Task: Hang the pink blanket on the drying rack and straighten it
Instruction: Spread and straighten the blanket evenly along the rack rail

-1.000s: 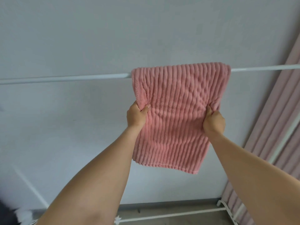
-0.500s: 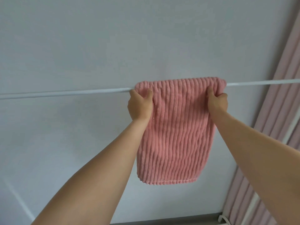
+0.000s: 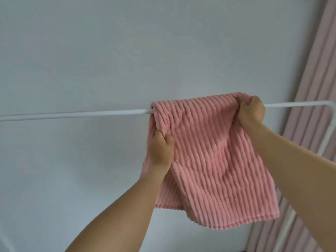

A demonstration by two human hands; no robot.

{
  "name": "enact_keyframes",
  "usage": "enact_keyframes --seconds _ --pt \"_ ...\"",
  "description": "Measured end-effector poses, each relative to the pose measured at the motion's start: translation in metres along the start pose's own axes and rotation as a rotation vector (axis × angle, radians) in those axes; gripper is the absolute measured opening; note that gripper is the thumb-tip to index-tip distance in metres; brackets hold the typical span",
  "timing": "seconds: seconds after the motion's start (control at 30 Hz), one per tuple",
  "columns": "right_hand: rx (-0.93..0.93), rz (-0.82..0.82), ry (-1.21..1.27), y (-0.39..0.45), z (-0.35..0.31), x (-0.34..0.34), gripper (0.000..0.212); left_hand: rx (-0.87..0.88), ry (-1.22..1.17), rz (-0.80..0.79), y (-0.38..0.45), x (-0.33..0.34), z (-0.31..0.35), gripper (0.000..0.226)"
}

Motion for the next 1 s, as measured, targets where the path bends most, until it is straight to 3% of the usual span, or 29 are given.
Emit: enact_keyframes --seconds 0.17,0.3,0.43,0.53,0.67,0.77,0.9,1.0 --pt "0.089 -0.049 -0.049 -0.019 0.046 0.009 0.046 -0.084 0.0 0.136 0.048 -0.014 0.033 0.033" --pt "0.106 -0.129 -0.033 -0.034 0.061 0.019 0.039 -0.04 0.207 0.121 0.078 -0.021 0.042 0.021" --pt "0.109 -0.105 0.014 -0.022 0.049 0.015 0.039 0.045 0.349 0.12 0.087 -0.027 0.041 0.022" --pt "0.085 -0.048 0.048 -0.005 0.028 0.011 0.041 0.017 0.344 0.099 0.095 -0.028 0.044 0.02" --pt "0.034 -0.055 0.084 0.024 -0.004 0.006 0.024 -0.039 0.336 0.155 0.111 -0.028 0.041 0.018" --pt "0.05 -0.085 0.176 0.04 -0.018 0.0 0.031 -0.05 0.319 0.182 0.118 -0.023 0.037 0.018" --pt "0.087 -0.07 -0.066 0.036 0.007 -0.001 0.039 -0.055 0.449 0.095 0.109 -0.015 0.035 0.019" --pt "0.096 -0.023 -0.146 0.027 0.024 0.0 0.047 0.097 0.459 0.103 0.103 -0.006 0.039 0.041"
Point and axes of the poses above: each hand's wrist, its own y-axis towards the middle knuckle, its own x-axis out of the palm, z = x × y, the point moved 4 cm from there along y, towards the middle knuckle, and after that the axes turned 11 degrees about x, right-handed, at the moved point
